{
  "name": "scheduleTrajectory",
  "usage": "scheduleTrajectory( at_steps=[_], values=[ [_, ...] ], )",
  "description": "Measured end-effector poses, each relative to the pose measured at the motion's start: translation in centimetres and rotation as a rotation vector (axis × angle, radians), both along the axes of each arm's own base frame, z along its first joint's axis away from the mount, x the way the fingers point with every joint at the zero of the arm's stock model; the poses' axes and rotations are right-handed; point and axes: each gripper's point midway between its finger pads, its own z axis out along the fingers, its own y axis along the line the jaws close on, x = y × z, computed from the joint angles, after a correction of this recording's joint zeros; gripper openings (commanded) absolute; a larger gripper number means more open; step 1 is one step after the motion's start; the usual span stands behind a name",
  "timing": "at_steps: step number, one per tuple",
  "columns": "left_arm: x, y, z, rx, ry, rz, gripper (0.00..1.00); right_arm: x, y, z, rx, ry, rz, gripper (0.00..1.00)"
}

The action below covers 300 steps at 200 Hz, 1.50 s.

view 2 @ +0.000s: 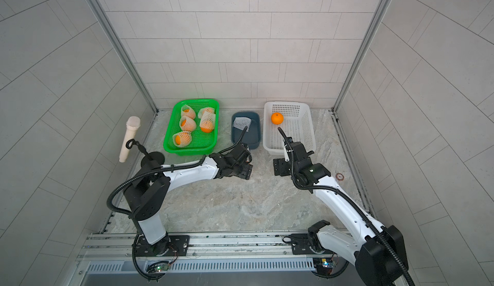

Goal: Remove foam nets from oranges
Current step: Place the orange at the center of the board, then remove the foam net from the orange.

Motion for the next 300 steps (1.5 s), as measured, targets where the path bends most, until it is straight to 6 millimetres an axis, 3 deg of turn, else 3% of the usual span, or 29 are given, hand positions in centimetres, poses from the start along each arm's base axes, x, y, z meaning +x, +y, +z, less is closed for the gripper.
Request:
scheduleTrajectory(
  at_steps=[50, 170, 300],
  values=[
    [-0.1, 0.0, -1.3, 0.015, 0.02, 0.002, 0.78, -0.2, -0.5, -0.5, -0.018, 0.001, -0.015, 0.87],
    [0.1, -0.2, -1.1, 0.009, 0.015, 0.012, 0.94, -0.5, -0.9, -0.2, -0.025, -0.015, -0.027, 0.87],
    [-0.1, -0.2, 1.6, -0.009, -0.034, 0.014, 0.96, -0.6, -1.1, 0.2, -0.019, -0.026, -0.036, 0.87]
  ],
)
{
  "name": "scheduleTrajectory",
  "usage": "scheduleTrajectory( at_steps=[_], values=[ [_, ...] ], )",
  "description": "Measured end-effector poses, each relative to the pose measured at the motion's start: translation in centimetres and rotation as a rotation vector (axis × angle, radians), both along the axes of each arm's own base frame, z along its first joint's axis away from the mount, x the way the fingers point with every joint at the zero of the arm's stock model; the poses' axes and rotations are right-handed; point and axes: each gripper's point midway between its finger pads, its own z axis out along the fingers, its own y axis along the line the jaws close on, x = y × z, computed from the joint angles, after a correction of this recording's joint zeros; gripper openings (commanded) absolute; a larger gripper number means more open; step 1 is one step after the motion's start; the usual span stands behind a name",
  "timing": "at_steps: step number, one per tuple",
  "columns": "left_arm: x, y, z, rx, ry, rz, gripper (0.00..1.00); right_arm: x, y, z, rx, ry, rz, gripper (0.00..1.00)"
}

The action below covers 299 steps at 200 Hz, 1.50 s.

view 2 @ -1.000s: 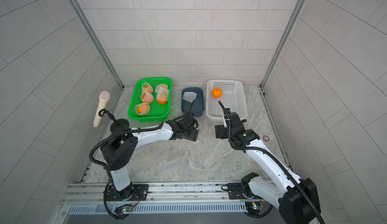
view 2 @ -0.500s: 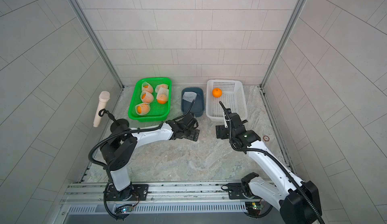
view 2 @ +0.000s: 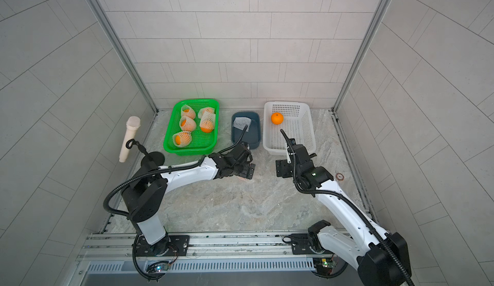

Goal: Remove foam nets from oranges
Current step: Remove the foam net from the orange.

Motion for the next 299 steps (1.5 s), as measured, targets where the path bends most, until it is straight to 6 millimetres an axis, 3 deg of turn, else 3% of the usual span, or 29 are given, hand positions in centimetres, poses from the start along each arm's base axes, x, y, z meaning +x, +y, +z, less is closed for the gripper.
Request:
scheduleTrajectory(
  at_steps=[48, 111, 154, 299],
  values=[
    [-0.33, 0.49, -0.13, 0.029, 0.005, 0.001, 0.91, -0.04, -0.02, 0.22, 0.003, -0.007, -0.001, 0.87],
    [-0.44, 0.43, -0.15, 0.034, 0.003, -0.01, 0.75, -0.06, -0.07, 0.38, 0.004, -0.013, -0.002, 0.87],
    [-0.63, 0.38, -0.21, 0.04, 0.005, -0.019, 0.58, -0.06, -0.09, 0.39, 0.003, -0.013, -0.003, 0.87],
    [-0.57, 0.43, 0.34, 0.04, -0.007, -0.02, 0.29, -0.06, -0.09, 0.39, 0.003, -0.013, -0.003, 0.87]
  ],
)
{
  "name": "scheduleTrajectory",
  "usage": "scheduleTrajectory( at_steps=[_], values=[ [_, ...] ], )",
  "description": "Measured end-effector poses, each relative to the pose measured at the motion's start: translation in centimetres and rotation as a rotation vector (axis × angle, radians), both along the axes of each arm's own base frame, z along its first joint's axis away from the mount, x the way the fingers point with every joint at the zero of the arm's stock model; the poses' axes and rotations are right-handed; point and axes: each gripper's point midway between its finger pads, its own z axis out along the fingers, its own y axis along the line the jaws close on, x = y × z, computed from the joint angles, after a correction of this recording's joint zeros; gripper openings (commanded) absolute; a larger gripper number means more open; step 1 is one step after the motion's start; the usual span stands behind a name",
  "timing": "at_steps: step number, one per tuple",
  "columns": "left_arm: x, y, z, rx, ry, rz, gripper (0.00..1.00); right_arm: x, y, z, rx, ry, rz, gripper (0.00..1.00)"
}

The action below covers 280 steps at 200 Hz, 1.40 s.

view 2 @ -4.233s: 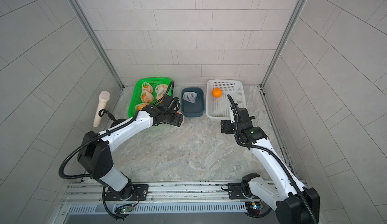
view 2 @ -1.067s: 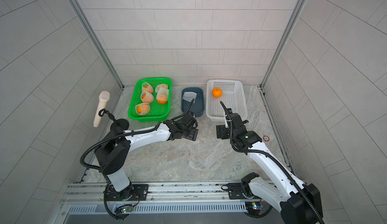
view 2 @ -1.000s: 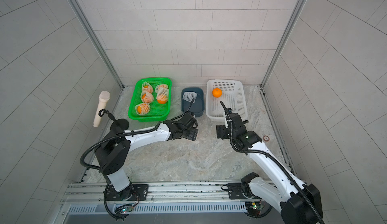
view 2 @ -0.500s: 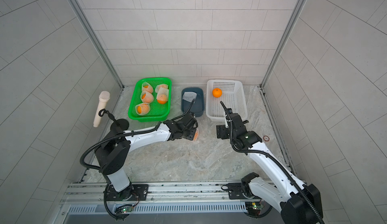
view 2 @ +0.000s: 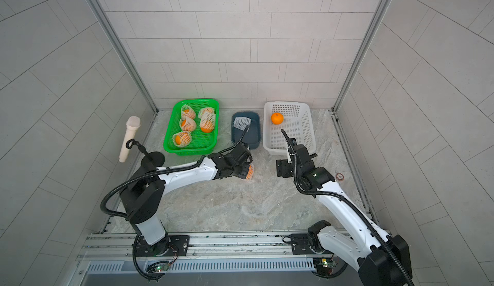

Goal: Remove foam nets from oranges
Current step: Remove the foam net from the orange.

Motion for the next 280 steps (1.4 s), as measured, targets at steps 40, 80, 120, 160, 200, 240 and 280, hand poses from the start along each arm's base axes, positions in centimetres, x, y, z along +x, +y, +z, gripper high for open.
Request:
scheduleTrajectory(
  at_steps=[40, 80, 120, 160, 200, 240, 280],
  values=[
    [-0.1, 0.0, 0.2, -0.001, -0.002, -0.004, 0.24, 0.0, 0.0, 0.0, 0.0, 0.0, 0.0, 0.87],
    [-0.1, 0.0, 0.9, -0.013, -0.01, -0.007, 0.17, 0.0, 0.0, 0.0, -0.001, 0.001, 0.0, 0.87],
    [-0.1, -0.1, 1.5, -0.026, -0.019, -0.011, 0.14, 0.0, 0.0, 0.0, -0.001, 0.001, 0.0, 0.87],
    [-0.1, -0.1, 2.0, -0.033, -0.028, -0.015, 0.12, 0.0, 0.0, 0.0, 0.0, 0.001, 0.0, 0.87],
    [-0.1, -0.1, 2.5, -0.04, -0.036, -0.017, 0.08, 0.0, 0.0, 0.0, 0.0, 0.001, 0.0, 0.87],
    [-0.1, -0.1, 3.3, -0.056, -0.05, -0.017, 0.07, 0.0, 0.0, 0.0, 0.001, 0.002, -0.002, 0.87],
    [-0.1, -0.2, 3.5, -0.064, -0.053, -0.015, 0.11, 0.0, 0.0, 0.0, 0.002, 0.002, -0.002, 0.87]
  ],
)
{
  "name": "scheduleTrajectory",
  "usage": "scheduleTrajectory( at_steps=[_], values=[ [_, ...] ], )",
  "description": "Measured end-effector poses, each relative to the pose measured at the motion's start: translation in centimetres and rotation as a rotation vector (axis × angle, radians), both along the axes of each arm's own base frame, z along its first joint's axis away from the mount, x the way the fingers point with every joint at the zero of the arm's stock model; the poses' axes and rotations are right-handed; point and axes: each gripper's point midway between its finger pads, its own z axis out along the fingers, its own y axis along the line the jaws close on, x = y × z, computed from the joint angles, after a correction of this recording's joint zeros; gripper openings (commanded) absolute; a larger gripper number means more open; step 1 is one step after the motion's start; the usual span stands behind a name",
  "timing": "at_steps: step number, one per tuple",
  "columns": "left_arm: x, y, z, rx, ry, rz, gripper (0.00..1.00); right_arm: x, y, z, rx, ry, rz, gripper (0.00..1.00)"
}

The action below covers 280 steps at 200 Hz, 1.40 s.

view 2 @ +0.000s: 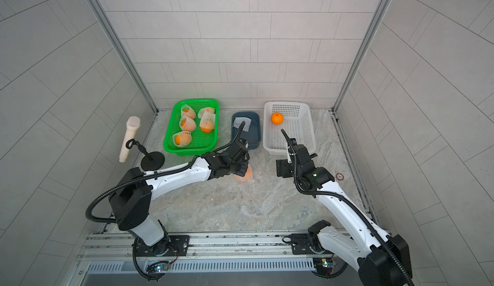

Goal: Remove foam nets from oranges
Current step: Remove the foam net from the orange.

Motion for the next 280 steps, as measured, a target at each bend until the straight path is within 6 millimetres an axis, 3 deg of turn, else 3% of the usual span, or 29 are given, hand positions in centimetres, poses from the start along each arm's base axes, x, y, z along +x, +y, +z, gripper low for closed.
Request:
scheduleTrajectory(
  at_steps=[90, 140, 199, 280],
  values=[
    [-0.6, 0.1, -1.7, 0.057, -0.015, -0.001, 0.14, -0.1, 0.0, 0.2, 0.004, -0.006, -0.002, 0.87],
    [-0.9, 0.0, -1.8, 0.074, -0.028, 0.001, 0.3, -0.3, -0.1, 0.4, 0.006, -0.011, -0.003, 0.87],
    [-1.0, 0.2, -1.7, 0.089, -0.034, 0.005, 0.58, -0.5, -0.3, 0.5, 0.006, -0.013, -0.005, 0.87],
    [-0.9, 0.8, -0.5, 0.114, -0.033, 0.043, 0.78, -0.7, -0.4, 0.3, 0.006, -0.008, -0.007, 0.87]
  ],
)
